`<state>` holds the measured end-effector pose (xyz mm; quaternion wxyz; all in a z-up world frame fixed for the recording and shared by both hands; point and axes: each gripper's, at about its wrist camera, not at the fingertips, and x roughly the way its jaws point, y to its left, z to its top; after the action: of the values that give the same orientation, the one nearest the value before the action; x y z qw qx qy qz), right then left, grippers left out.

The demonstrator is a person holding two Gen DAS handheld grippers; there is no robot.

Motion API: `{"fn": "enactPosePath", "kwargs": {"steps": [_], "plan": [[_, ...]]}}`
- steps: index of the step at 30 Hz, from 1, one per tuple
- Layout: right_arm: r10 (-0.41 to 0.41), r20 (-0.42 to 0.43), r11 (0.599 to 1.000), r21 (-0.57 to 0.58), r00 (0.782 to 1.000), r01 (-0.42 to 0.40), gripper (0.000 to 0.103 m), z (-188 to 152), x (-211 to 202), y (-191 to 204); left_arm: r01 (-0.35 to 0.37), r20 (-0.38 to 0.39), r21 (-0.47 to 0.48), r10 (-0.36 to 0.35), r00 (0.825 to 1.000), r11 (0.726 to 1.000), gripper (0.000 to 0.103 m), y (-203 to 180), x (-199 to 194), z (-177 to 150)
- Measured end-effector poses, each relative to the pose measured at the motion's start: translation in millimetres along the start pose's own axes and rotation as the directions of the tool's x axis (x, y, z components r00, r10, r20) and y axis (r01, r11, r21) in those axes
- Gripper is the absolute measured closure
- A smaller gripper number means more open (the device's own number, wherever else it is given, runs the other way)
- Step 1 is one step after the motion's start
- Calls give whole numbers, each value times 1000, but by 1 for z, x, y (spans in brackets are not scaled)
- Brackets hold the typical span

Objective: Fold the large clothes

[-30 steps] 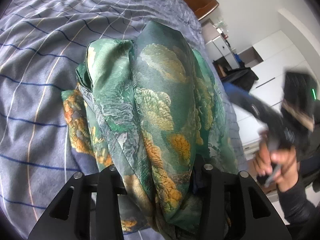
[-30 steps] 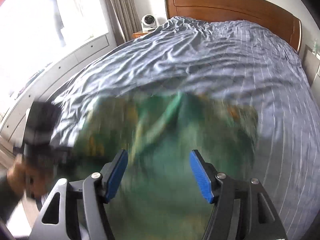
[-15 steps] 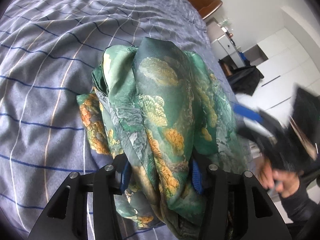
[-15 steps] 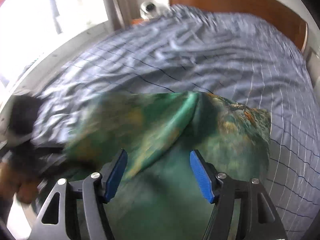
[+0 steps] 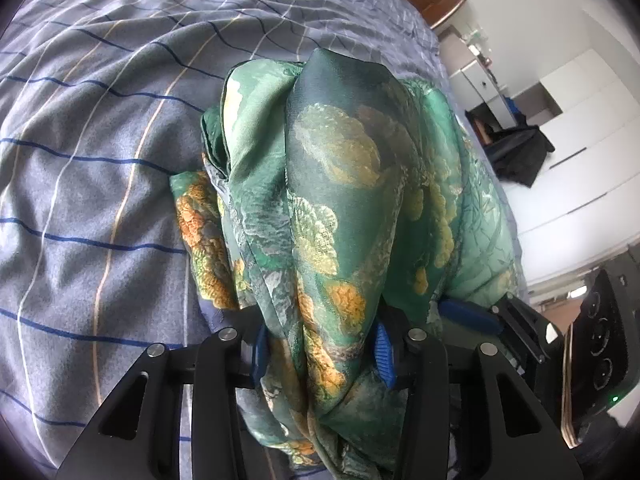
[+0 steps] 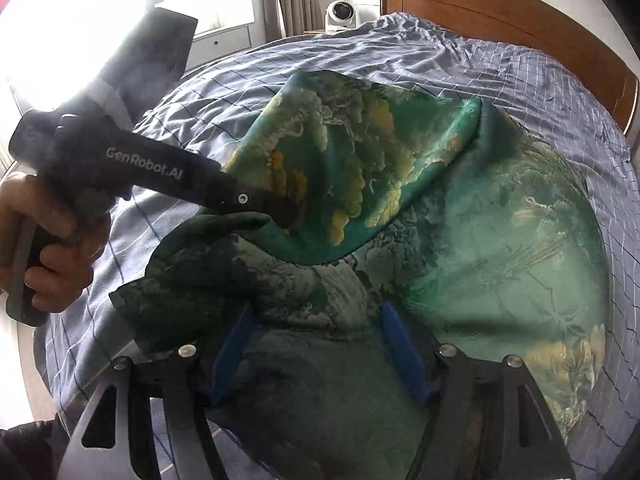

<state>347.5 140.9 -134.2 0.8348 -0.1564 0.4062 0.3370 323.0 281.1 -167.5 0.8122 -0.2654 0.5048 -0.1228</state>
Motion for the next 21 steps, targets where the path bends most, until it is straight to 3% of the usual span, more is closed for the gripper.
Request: {"fn": "enactPosePath", "kwargs": {"steps": [3, 6, 11, 13, 17, 21], "plan": [[18, 30, 1000, 14, 999, -19, 35, 1, -17, -1, 36, 16, -6, -36, 999, 999, 54, -2, -10, -2], [39, 83, 998, 45, 996, -43, 35, 2, -56, -6, 20, 26, 7, -20, 999, 1000, 50, -7, -17, -2], [-9, 173, 995, 98, 985, -8, 35, -33, -131, -35, -3, 22, 25, 3, 1000, 1000, 50, -11, -14, -1], [-7, 151, 993, 120, 988, -11, 35, -47, -134, -43, 3, 24, 5, -3, 1000, 1000, 49, -8, -11, 0], [7, 37, 991, 136, 999, -12, 33, -66, -89, -49, -7, 43, -27, 9, 999, 1000, 48, -7, -11, -2], [-46, 59, 991, 131, 997, 38, 30, -71, -89, -40, -29, 59, -22, 30, 998, 999, 42, -18, -28, -5]]}}
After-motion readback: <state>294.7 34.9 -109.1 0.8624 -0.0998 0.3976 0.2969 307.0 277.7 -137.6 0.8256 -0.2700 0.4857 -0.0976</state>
